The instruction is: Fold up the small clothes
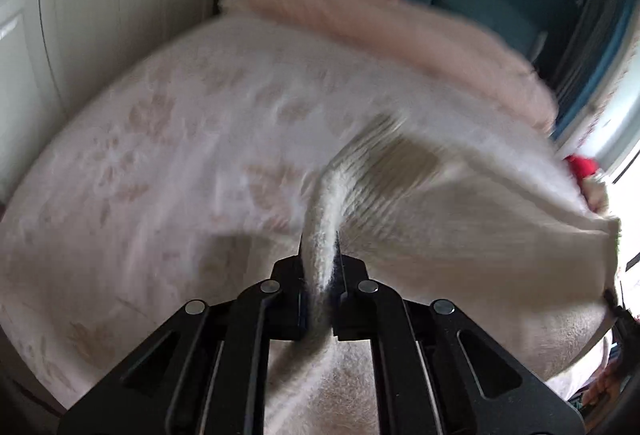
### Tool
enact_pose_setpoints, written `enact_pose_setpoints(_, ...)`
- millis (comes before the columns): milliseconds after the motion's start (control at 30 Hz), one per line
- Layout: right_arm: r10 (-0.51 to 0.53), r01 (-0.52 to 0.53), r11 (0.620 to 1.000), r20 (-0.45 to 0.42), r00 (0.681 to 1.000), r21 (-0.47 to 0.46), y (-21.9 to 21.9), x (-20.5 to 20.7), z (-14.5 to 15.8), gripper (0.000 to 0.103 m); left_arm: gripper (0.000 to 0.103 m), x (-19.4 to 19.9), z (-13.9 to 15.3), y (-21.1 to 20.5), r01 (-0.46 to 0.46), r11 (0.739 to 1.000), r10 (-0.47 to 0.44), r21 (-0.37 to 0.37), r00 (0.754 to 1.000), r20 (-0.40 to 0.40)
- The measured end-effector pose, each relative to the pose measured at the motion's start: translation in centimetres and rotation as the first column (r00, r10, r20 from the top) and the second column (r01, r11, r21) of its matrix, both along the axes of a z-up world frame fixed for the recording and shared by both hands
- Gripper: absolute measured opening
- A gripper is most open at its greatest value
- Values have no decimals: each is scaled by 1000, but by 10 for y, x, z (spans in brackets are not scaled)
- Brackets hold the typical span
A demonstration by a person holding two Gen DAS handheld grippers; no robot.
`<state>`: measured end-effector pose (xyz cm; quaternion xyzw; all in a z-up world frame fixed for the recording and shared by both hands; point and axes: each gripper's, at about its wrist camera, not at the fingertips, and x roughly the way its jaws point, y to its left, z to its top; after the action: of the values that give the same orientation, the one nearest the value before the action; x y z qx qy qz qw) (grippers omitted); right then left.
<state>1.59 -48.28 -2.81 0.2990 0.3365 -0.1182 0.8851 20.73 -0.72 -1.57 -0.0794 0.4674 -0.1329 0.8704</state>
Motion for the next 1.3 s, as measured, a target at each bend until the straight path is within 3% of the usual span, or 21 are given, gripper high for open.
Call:
enact_pose_setpoints(33,-6,11,999,-101,995,47,-7,10,-37,7,7,7,-20,-2,-8,1000,8,7,998,-60)
enact_pose_setpoints(100,-2,19,997,-216,976,81,-11,20,-76,7,6,15,-58,-6,-14,999,22,51,986,-167)
enact_pose_setpoints(167,3,11,997,-175,985,83,-9,19,-70,7,6,10,-65,-9,-18,995,33,95,987,-159)
enact_pose_setpoints(300,20,-18,999,-56,998,37,-1,9,-25,7,7,3,-40,-6,-18,999,22,51,996,-89)
enact_pose_setpoints(333,23,-22,1000,-65,998,17,0,10,-27,7,7,6,-40,-7,-17,998,23,65,996,-89)
enact_pose_setpoints(367,22,-21,1000,-129,991,7,-3,15,-42,7,7,13,-51,-12,-11,995,23,104,994,-110)
enact_pose_setpoints(467,11,14,996,-263,965,93,-18,27,-92,7,7,23,-84,-18,-7,983,39,182,984,-173)
enact_pose_setpoints(567,8,19,991,-206,978,131,-15,20,-89,17,8,17,-81,-17,0,985,26,175,989,-146)
enact_pose_setpoints(667,26,-5,993,-179,983,116,-11,19,-79,51,10,18,-80,-13,7,988,17,156,988,-153)
enact_pose_setpoints(733,32,-14,995,-176,984,103,-10,25,-77,60,10,21,-81,-12,2,991,22,137,985,-173)
enact_pose_setpoints(833,46,-21,991,-190,981,131,-11,44,-81,59,10,24,-79,-15,7,995,11,104,985,-171)
enact_pose_setpoints(900,62,-39,992,-193,979,118,-9,53,-79,8,7,23,-69,-18,20,995,-7,100,992,-126)
enact_pose_setpoints(933,62,-44,994,-192,979,97,-6,55,-72,8,7,20,-62,-19,21,996,-12,89,995,-103)
enact_pose_setpoints(1000,39,-35,997,-53,998,70,-3,44,-35,8,7,14,-36,-18,25,999,-23,46,999,-36)
enact_pose_setpoints(1100,-8,7,1000,45,999,20,-7,30,1,8,8,18,-8,-16,10,1000,-11,13,1000,23)
enact_pose_setpoints(1133,-28,29,999,30,999,-28,-11,33,3,10,10,25,-9,-19,2,1000,-2,30,1000,16)
enact_pose_setpoints(1200,-20,14,997,-77,997,-72,-19,50,-16,36,23,42,-32,-31,8,992,-3,129,999,-34)
enact_pose_setpoints(1233,-27,16,998,-158,987,-67,-24,57,-35,36,29,52,-57,-37,14,974,8,224,995,-96)
enact_pose_setpoints(1267,-40,34,999,-227,973,-29,-31,58,-53,35,29,53,-70,-37,19,963,20,267,990,-142)
enact_pose_setpoints(1300,-44,49,999,-235,971,14,-34,51,-60,35,29,50,-78,-33,26,964,23,263,984,-178)
